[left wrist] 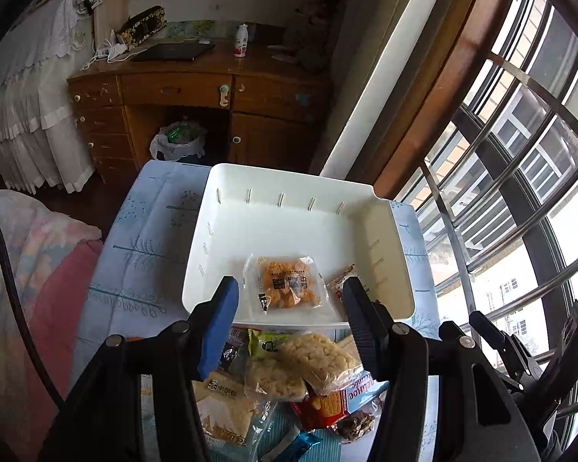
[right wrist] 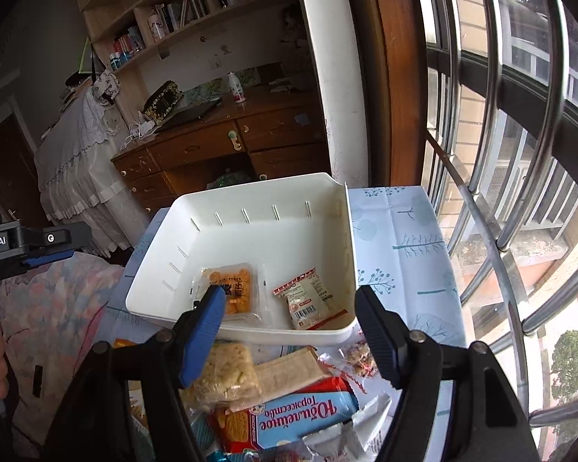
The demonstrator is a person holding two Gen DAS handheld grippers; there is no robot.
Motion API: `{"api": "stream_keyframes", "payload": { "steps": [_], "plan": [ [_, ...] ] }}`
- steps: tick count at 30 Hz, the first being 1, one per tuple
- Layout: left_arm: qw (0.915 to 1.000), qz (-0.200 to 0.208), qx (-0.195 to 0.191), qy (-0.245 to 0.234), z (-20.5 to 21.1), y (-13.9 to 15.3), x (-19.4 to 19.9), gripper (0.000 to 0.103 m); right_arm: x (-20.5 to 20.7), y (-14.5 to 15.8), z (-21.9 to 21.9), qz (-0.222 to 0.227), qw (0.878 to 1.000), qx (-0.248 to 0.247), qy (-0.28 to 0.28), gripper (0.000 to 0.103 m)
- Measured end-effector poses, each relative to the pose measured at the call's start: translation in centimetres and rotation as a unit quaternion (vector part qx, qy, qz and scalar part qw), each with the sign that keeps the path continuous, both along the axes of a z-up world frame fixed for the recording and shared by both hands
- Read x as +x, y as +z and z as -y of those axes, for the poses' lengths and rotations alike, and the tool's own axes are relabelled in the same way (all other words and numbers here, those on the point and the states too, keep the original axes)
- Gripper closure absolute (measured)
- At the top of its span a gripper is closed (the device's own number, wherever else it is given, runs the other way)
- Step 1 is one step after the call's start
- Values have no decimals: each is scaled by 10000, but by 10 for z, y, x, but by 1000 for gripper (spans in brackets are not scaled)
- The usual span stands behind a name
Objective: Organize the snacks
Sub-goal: 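Open the left tool over the basket while the right tool releases the LIPO bag inside, then withdraw both open tools from the basket back over the snacks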
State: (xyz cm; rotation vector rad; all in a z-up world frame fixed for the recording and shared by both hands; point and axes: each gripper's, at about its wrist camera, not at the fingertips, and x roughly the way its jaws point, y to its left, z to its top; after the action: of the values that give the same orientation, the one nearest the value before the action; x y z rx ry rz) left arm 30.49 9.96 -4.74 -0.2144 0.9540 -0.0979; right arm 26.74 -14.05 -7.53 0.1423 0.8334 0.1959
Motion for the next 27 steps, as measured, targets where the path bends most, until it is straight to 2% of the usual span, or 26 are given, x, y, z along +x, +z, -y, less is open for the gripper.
{"api": "stream_keyframes", "payload": {
  "steps": [5, 14, 22, 25, 27],
  "plan": [
    [9996, 74, -137, -253, -9, 7, -30, 48, -35, 7, -2, -28, 9996, -149, -221, 33],
    [9965, 103, -249, -789, -23, 8, -85, 48, -104, 20, -10, 19, 9970, -137, -763, 33],
    [9916, 29, -198, -1276, -29, 1, -122, 47, -147, 18, -21, -41, 9934, -25, -1145, 33],
    [9895, 12, -144, -1438, -29, -4, -133, 41, -159, 14, -26, -151, 9920, 70, -1251, 33],
    [9881, 0, -79, -1536, -27, -7, -139, 41, -166, 10, -29, -216, 9912, 119, -1300, 33]
  ]
}}
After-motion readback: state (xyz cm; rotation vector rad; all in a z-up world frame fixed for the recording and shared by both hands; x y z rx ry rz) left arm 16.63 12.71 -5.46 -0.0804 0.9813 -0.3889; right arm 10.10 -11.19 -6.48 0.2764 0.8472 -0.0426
